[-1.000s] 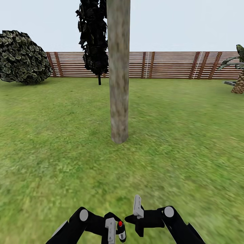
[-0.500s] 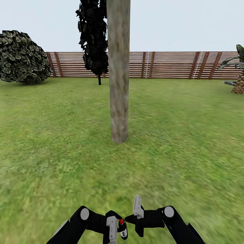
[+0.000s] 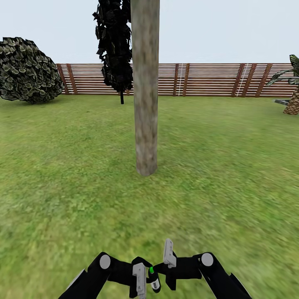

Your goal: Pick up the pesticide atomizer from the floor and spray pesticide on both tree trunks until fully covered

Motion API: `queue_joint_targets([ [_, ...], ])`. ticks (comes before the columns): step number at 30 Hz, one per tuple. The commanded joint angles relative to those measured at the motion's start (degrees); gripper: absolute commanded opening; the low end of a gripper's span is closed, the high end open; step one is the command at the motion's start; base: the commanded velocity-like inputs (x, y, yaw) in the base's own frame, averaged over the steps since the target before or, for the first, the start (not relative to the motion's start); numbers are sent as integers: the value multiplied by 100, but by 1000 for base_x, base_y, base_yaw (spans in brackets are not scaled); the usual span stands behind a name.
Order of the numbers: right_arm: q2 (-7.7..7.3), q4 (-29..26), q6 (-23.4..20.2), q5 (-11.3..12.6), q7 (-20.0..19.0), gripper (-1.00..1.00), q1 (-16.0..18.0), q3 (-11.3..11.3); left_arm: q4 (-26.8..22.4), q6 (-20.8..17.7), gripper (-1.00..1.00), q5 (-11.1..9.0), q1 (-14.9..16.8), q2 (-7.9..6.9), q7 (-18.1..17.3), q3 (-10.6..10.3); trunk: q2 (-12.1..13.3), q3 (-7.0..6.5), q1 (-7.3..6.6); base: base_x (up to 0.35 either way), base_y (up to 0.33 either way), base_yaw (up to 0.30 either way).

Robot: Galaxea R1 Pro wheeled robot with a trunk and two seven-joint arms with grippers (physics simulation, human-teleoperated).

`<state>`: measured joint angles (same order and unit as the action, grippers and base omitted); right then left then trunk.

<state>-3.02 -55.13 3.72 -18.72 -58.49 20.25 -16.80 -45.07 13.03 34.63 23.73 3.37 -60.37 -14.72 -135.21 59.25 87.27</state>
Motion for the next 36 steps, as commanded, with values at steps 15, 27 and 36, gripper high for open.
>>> queue_joint_targets([
  [15, -6, 11, 6, -255, 2, -100, -1, 24, 25, -11, -100, 883, -8, -587, 219, 21, 0, 0, 0, 0, 0, 0],
  [27, -32, 20, 6, -257, -5, 100, -3, 52, 69, -12, -100, 888, -29, -793, 227, 21, 0, 0, 0, 0, 0, 0],
  [36, -125, 48, 17, -259, 14, 100, -3, 67, 69, -444, -100, 873, -93, -1428, 242, 237, 0, 0, 0, 0, 0, 0],
])
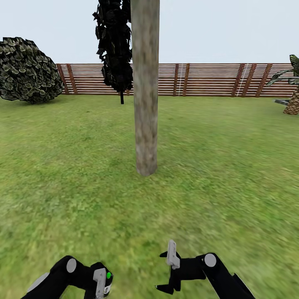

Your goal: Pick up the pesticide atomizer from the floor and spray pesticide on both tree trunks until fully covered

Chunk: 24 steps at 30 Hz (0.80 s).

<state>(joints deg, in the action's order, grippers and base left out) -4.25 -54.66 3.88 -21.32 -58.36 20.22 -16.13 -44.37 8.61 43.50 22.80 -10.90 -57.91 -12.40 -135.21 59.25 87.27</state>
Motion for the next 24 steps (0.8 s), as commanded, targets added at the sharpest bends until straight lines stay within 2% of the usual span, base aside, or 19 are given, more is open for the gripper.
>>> queue_joint_targets([
  [1, -54, 46, 5, 7, 10, 100, 0, 25, -1, -35, -100, -16, -2, -20, 2, 162, 0, 0, 0, 0, 0, 0],
  [2, -144, 199, 13, 21, 22, 100, 0, 164, -1, -57, -100, -21, 1, -27, 18, 378, 0, 0, 0, 0, 0, 0],
  [3, -205, 421, 28, 30, 65, 100, 0, 495, 3, -77, -100, -41, 3, 0, 154, 965, 0, 0, 0, 0, 0, 0],
  [4, -216, 502, 36, 32, 91, 100, 0, 648, 6, -79, -100, -48, 3, 11, 216, 1113, 0, 0, 0, 0, 0, 0],
  [5, -238, 736, 93, 33, 191, 100, 0, 1177, 24, -83, -100, -67, 4, 67, 442, 1516, 0, 0, 0, 0, 0, 0],
  [6, -246, 883, 171, 31, 268, 100, 0, 1547, 71, -85, -100, -79, 4, 127, 619, 1742, 0, 0, 0, 0, 0, 0],
  [7, -261, 1209, 430, 25, 476, 100, 0, 2323, 360, -87, -100, -130, 5, 304, 1143, 2206, 0, 0, 0, 0, 0, 0],
  [8, -267, 1364, 533, 22, 628, 100, -2, 2645, 580, -87, -100, -180, 5, 399, 1505, 2418, 0, 0, 0, 0, 0, 0],
  [10, -275, 1528, 622, 17, 937, 100, -9, 2966, 862, -84, -100, -325, 5, 511, 2075, 2660, 0, 0, 0, 0, 0, 0],
  [11, -305, 1689, 711, 15, 1335, 100, -21, 3190, 1101, -81, -100, -569, 5, 583, 2688, 2844, 0, 0, 0, 0, 0, 0],
  [12, -320, 1787, 767, 15, 1559, 100, -26, 3268, 1194, -80, -100, -717, 5, 604, 2978, 2902, 0, 0, 0, 0, 0, 0],
  [13, -334, 1957, 866, 16, 1950, 100, -31, 3349, 1293, -80, -100, -956, 5, 619, 3379, 2953, 0, 0, 0, 0, 0, 0],
  [14, -339, 2079, 928, 18, 2263, 100, -32, 3382, 1333, -83, -100, -1124, 5, 624, 3626, 2972, 0, 0, 0, 0, 0, 0],
  [15, -341, 2302, 1040, 26, 3023, 100, -34, 3417, 1375, -86, -100, -1441, 5, 627, 4043, 2994, 0, 0, 0, 0, 0, 0],
  [17, -340, 2480, 1151, 35, 3920, 100, -35, 3431, 1393, -87, -100, -1714, 5, 623, 4341, 3007, 0, 0, 0, 0, 0, 0],
  [18, -334, 2607, 1281, 43, 4761, 100, -35, 3437, 1400, -91, -100, -1942, 5, 622, 4491, 3010, 0, 0, 0, 0, 0, 0],
  [21, -324, 2798, 1632, 50, 5566, 100, -35, 3440, 1403, -117, -100, -2163, 5, 628, 4574, 3008, 0, 0, 0, 0, 0, 0],
  [24, -327, 2994, 1831, 58, 5723, 100, -35, 3441, 1404, -118, -100, -2209, 5, 631, 4589, 2997, 0, 0, 0, 0, 0, 0],
])
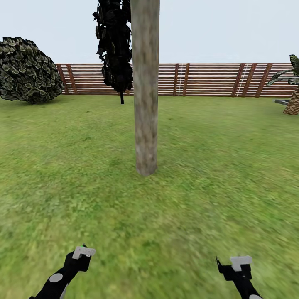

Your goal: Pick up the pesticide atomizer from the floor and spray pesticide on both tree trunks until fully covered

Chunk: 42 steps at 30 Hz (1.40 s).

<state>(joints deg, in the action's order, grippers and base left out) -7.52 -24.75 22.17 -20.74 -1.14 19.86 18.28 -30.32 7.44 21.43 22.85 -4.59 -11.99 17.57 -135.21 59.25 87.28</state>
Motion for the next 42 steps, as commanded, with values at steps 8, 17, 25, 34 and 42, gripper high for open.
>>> queue_joint_targets([
  [8, 15, 310, 258, 436, 93, 100, 1, -7, -35, 4, -100, -25, 0, 2, 4, 6, 0, 0, 0, 156, -2, 0],
  [17, -5, 283, 262, 438, 93, 100, 1, -6, -77, -5, -100, -31, 0, 9, 12, 27, 0, 0, 0, 311, -161, 0],
  [25, -49, 306, 262, 416, 79, 100, 0, -9, -96, -14, -100, -261, 0, 4, 5, 19, 0, 0, 0, 302, -196, 0],
  [34, -173, 309, 262, 424, 87, 100, 1, -17, -92, -14, -100, -279, 0, 10, 4, 19, 0, 0, 0, 306, -178, 0],
  [42, -155, 325, 256, 431, 86, 100, 1, -17, -87, -7, -100, -355, 0, 10, 4, 19, 0, 0, 0, 337, -18, 0],
])
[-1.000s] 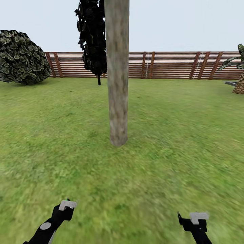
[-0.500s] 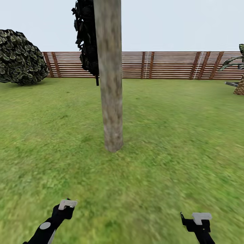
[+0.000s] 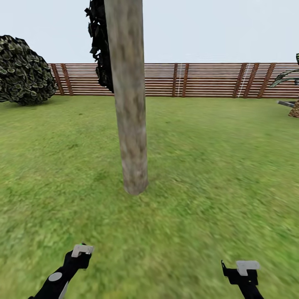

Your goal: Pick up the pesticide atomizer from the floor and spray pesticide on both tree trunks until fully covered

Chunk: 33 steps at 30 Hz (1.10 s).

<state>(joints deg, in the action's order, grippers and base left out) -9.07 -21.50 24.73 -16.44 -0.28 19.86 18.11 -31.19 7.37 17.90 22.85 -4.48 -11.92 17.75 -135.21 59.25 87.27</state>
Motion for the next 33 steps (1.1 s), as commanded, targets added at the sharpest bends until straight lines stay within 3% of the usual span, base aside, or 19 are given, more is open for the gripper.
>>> queue_joint_targets([
  [1, 9, 3, -2, 0, -2, 100, 0, 0, -1, 1, -100, -4, 0, 0, -4, 1, 0, 0, 0, 340, -1, 0],
  [18, 37, 336, 6, 9, 10, 100, 0, 6, -3, 6, -100, -7, 0, 0, -4, -8, 0, 0, 0, 319, -80, -1],
  [28, 37, 327, 7, 15, 19, 100, 0, 12, 16, 9, -100, -6, 0, -2, 0, -8, 0, 0, 0, 301, -116, -261],
  [33, 30, 311, 6, 18, 14, 100, 0, 21, 14, 10, -100, -6, 0, -2, -3, -13, 0, 0, 0, 130, -1, -58],
])
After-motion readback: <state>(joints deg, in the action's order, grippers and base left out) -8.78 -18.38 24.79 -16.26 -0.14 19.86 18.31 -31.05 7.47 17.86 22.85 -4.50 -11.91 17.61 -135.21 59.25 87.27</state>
